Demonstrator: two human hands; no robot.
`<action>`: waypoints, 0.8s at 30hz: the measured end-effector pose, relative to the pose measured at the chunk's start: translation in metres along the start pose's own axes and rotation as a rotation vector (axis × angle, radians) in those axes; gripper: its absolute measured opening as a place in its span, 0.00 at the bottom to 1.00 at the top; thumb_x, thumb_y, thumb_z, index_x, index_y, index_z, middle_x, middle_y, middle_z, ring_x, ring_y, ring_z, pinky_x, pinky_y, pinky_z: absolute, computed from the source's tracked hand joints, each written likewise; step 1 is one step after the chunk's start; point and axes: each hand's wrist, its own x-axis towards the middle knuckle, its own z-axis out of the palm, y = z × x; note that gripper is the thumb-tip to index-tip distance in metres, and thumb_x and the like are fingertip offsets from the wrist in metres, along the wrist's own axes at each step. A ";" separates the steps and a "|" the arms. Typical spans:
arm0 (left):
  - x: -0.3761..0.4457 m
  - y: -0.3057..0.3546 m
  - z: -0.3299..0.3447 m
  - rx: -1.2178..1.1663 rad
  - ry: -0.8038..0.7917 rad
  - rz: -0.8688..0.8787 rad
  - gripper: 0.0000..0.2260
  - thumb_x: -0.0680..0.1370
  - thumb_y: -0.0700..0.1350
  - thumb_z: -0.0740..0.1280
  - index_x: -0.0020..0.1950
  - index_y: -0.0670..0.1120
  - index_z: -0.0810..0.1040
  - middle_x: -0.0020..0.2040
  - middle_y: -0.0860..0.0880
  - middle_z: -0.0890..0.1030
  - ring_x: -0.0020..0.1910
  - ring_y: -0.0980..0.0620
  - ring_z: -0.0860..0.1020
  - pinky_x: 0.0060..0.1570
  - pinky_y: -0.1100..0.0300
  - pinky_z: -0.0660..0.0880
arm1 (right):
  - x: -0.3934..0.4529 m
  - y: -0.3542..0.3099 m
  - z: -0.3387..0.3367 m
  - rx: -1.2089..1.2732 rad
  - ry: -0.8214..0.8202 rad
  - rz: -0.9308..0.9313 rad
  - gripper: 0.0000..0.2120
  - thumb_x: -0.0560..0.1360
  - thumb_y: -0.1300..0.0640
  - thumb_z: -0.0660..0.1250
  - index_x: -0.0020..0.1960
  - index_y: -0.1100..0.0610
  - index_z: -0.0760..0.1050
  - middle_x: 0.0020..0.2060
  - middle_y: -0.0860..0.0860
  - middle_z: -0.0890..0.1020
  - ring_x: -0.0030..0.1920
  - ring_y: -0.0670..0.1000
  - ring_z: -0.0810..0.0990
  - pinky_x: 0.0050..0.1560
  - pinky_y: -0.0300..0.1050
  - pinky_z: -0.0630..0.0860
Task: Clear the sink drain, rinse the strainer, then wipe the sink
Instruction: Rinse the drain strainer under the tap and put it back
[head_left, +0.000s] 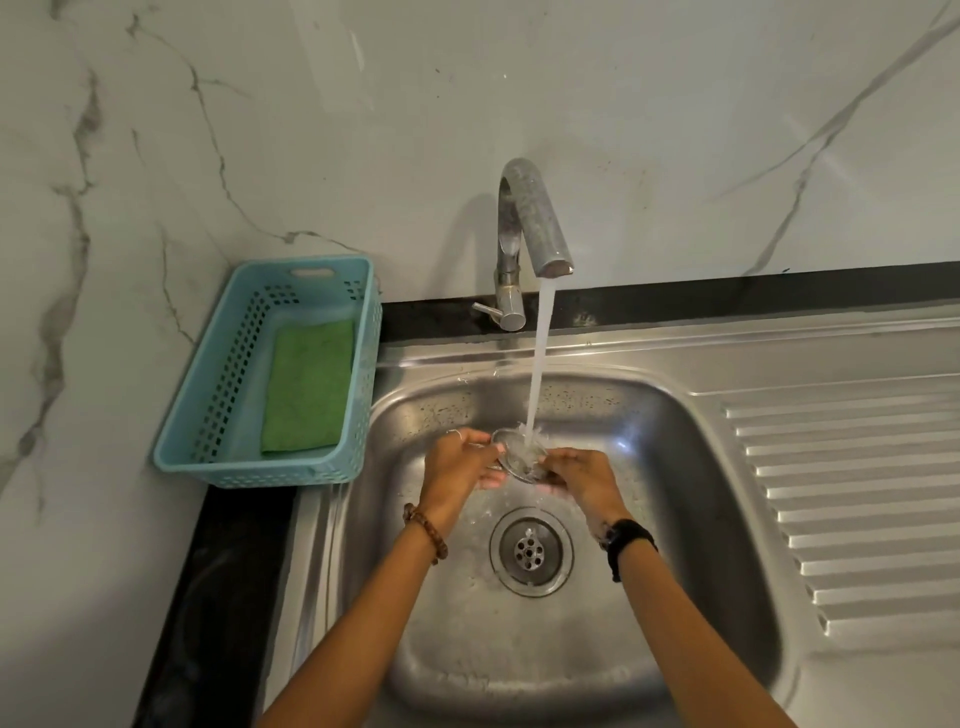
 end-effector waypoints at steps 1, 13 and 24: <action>0.001 -0.002 -0.003 -0.010 0.006 -0.042 0.06 0.75 0.37 0.67 0.51 0.40 0.75 0.41 0.45 0.81 0.33 0.52 0.81 0.31 0.66 0.79 | 0.001 -0.003 0.002 -0.019 -0.012 -0.017 0.10 0.74 0.68 0.64 0.53 0.72 0.76 0.48 0.65 0.81 0.44 0.56 0.80 0.45 0.42 0.78; 0.005 -0.004 0.006 0.133 0.003 0.064 0.06 0.75 0.37 0.65 0.42 0.47 0.75 0.45 0.49 0.79 0.46 0.52 0.77 0.44 0.63 0.75 | -0.003 -0.021 -0.015 -0.276 0.195 -0.469 0.10 0.73 0.69 0.65 0.44 0.55 0.77 0.39 0.45 0.80 0.43 0.41 0.79 0.48 0.30 0.77; 0.047 0.099 0.003 -0.281 0.041 0.183 0.21 0.78 0.34 0.59 0.71 0.43 0.64 0.71 0.45 0.68 0.64 0.54 0.72 0.61 0.65 0.69 | 0.001 -0.017 -0.006 -0.359 0.189 -0.366 0.08 0.73 0.66 0.67 0.52 0.61 0.79 0.49 0.56 0.83 0.47 0.48 0.80 0.49 0.39 0.78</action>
